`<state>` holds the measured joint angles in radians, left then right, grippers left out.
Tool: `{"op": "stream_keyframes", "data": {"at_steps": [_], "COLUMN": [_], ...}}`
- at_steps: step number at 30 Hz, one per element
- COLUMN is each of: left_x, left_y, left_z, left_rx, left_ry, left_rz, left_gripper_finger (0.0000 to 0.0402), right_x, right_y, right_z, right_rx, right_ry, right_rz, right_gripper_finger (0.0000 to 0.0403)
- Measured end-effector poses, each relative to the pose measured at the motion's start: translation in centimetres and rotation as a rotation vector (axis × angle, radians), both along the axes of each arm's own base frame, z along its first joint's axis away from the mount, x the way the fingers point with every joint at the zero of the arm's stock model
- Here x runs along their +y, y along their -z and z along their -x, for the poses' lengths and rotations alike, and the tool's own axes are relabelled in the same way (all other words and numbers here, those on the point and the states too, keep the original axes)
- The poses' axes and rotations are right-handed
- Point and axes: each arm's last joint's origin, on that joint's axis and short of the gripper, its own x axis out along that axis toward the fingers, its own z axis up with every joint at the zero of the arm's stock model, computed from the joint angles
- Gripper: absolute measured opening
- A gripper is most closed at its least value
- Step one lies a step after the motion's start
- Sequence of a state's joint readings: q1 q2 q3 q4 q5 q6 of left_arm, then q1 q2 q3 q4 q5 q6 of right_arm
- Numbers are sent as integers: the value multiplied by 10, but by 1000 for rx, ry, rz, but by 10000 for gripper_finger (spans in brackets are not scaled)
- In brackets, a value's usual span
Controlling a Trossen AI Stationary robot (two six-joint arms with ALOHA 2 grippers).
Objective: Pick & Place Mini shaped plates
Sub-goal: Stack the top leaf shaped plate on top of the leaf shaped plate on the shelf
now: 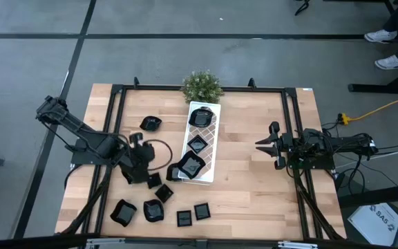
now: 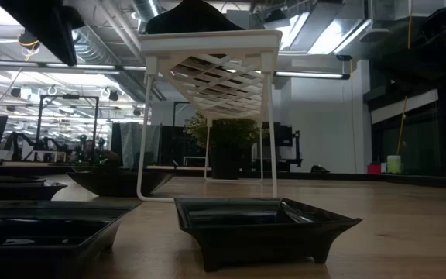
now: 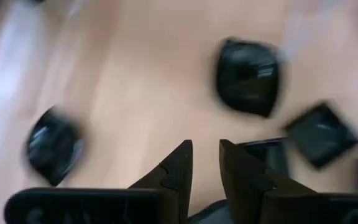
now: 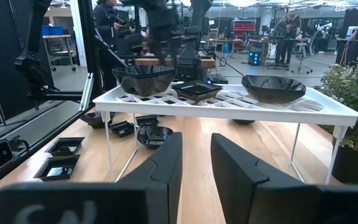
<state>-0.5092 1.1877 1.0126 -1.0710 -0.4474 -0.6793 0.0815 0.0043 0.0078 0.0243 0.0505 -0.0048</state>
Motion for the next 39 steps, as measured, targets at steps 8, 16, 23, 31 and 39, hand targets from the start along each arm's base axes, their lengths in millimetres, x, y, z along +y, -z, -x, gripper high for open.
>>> {"op": "stream_keyframes", "data": {"at_steps": [8, 16, 23, 31, 39], "left_x": [38, 79, 103, 129, 140], "left_y": [3, 3, 3, 30, 59], "left_z": [-3, -9, -10, -9, -8], "left_rx": [55, 86, 140, 153, 167], "left_ry": [-301, -468, -449, -497, -357], "left_rz": [-15, 1, 3, 65, 6], "left_gripper_finger": [72, 72, 72, 72, 72], "right_x": [0, 0, 0, 0, 0], "right_y": [0, 0, 0, 0, 0], "right_z": [0, 0, 0, 0, 0], "right_rx": [0, 0, -1, 0, 0], "right_ry": [0, 0, 0, 0, 0], "right_rz": [0, 0, 0, 0, 0], "right_gripper_finger": [85, 85, 85, 85, 85]}}
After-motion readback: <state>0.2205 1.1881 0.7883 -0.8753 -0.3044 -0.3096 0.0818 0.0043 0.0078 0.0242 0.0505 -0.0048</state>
